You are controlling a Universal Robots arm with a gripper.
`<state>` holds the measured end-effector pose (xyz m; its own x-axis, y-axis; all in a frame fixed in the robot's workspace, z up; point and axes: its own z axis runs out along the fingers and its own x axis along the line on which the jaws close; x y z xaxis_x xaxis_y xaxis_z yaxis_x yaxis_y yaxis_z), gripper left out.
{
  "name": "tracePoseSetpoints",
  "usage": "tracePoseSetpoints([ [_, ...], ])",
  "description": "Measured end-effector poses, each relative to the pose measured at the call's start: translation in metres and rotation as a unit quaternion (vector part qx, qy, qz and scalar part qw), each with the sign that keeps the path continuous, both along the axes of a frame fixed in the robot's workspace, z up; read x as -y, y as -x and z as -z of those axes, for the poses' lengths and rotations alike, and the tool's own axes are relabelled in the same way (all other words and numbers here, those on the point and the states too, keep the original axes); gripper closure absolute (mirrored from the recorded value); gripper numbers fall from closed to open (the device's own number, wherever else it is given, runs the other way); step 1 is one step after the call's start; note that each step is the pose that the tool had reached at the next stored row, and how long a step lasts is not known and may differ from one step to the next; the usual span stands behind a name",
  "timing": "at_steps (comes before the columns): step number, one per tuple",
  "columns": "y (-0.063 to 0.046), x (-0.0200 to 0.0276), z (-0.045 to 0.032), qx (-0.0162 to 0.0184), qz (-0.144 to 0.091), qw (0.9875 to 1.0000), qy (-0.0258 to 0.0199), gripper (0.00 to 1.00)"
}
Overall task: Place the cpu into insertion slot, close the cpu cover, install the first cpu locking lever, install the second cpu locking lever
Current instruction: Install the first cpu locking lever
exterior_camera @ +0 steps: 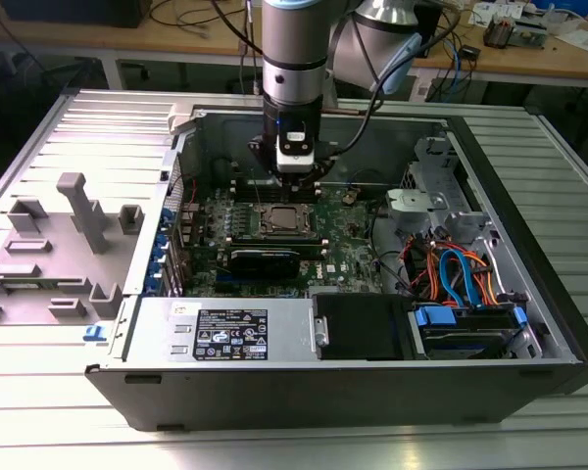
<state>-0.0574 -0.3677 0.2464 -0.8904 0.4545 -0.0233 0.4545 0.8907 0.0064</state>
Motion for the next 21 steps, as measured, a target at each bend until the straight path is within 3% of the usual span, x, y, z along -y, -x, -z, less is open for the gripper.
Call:
tracePoseSetpoints([
  [3,0.000,0.0000,0.0000,0.0000,-0.029,0.9996,0.0000,0.89],
  [5,0.001,0.0000,0.0000,0.0000,-0.052,0.9986,0.0000,0.89],
  [14,0.016,0.0000,-0.0001,0.0016,-0.066,0.9978,0.0001,0.89],
  [16,0.016,0.0000,-0.0006,0.0016,-0.082,0.9966,0.0001,0.89],
  [21,0.016,0.0000,-0.0034,0.0016,-0.126,0.9920,0.0000,0.89],
])
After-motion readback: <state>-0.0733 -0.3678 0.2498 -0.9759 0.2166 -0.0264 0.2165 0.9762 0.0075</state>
